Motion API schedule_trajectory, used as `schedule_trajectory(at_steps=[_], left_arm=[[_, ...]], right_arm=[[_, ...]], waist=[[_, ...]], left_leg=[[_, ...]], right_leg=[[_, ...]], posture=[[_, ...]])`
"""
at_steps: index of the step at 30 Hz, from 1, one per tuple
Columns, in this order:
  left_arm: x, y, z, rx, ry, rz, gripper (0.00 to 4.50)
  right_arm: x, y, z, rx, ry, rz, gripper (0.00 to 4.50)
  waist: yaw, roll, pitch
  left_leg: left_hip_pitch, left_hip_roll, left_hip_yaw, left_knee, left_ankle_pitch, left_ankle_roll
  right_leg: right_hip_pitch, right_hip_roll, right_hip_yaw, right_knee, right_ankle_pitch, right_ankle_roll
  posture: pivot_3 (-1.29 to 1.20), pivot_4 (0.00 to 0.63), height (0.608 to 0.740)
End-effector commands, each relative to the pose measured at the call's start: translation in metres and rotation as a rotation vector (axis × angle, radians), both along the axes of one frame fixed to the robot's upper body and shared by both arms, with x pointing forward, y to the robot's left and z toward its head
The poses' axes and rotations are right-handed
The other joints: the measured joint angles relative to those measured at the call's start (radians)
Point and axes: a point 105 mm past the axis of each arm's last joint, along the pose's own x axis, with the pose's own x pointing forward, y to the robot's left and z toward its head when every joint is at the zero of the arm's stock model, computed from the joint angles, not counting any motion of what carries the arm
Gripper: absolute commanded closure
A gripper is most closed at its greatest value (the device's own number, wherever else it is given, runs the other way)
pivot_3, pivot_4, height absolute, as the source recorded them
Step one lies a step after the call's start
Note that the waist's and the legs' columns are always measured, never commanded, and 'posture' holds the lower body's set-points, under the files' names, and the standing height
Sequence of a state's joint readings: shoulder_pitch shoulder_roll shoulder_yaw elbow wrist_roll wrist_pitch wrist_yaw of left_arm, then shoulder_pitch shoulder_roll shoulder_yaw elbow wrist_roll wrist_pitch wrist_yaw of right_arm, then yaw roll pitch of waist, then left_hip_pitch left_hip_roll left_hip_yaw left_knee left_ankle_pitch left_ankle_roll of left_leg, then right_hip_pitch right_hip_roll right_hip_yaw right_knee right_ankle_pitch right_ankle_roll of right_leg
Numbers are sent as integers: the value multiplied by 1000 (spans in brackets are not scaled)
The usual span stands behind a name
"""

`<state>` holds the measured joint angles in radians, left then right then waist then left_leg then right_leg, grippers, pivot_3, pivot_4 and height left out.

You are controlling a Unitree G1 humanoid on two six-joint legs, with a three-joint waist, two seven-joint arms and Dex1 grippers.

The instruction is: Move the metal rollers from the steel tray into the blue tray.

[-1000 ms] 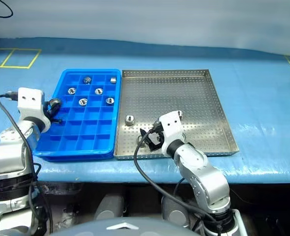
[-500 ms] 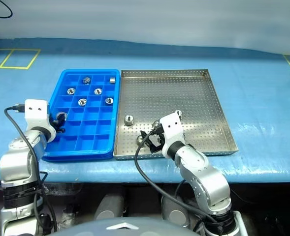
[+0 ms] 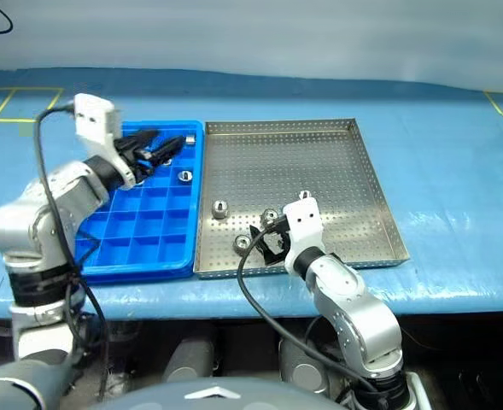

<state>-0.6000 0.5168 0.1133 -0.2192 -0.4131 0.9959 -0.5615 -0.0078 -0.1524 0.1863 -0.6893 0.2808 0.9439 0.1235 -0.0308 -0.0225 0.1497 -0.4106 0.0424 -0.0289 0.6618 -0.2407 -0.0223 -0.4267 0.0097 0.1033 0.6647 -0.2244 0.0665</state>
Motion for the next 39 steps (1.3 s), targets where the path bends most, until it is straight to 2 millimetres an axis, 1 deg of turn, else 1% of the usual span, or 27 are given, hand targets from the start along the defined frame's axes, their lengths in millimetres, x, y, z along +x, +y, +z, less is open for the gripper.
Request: schedule_trajectory(at_steps=[1,5,7,10,13,16,24,30,36,39], left_arm=[[2,-15,-11,112,99,-210,1207],[11,-16,-31,352,162,-389,1207],[11,-21,-39,410,188,-487,1207],[10,-22,-56,569,233,-616,1207],[8,-25,-65,633,290,-721,1207],[10,-24,-70,691,326,-775,1207],[23,-25,-79,840,373,-793,1207],[25,-28,-88,940,406,-827,1207],[25,-37,-98,974,426,-847,1207],[26,-42,-100,954,428,-844,1780]], right_arm=[[1,-2,14,17,-62,-17,0],[0,-5,14,29,-67,-49,0],[0,-6,14,35,-66,-62,0],[-1,-6,13,44,-68,-76,0],[-2,-5,14,52,-71,-87,0],[-2,-6,14,55,-73,-101,0],[-2,-8,14,66,-81,-123,0],[-1,-8,15,75,-85,-129,0],[-1,-7,15,80,-89,-135,0],[-2,-9,15,80,-89,-146,0]], waist=[[-7,0,0],[-13,1,0],[-15,1,1],[-19,1,1],[-28,1,1],[-37,1,1],[-53,1,1],[-59,1,1],[-63,1,1],[-64,1,1]], left_leg=[[0,0,0,0,0,0],[-1,0,0,-1,0,0],[-1,0,0,-2,0,0],[-3,0,0,-2,0,0],[-3,0,0,-2,0,1],[-4,0,0,-2,-1,1],[-4,0,0,-1,-1,1],[-4,0,0,-1,-1,2],[-4,0,0,-1,-1,2],[-4,0,0,-1,-1,2]], right_leg=[[0,0,0,0,0,0],[-1,0,0,-1,-1,-1],[-2,0,0,-1,-2,-3],[-3,0,0,-1,-2,-3],[-3,0,0,-2,-3,-5],[-3,0,0,-2,-3,-4],[-3,0,0,-1,-2,-3],[-3,0,1,-1,-2,-3],[-3,0,1,-1,-2,-2],[-3,0,1,-1,-2,-2]], posture=[[31,150,740],[-3,150,740],[-19,150,740],[-41,150,740],[-59,150,740],[-72,150,740],[-87,150,740],[-92,150,740],[-113,150,740],[-120,150,740]])
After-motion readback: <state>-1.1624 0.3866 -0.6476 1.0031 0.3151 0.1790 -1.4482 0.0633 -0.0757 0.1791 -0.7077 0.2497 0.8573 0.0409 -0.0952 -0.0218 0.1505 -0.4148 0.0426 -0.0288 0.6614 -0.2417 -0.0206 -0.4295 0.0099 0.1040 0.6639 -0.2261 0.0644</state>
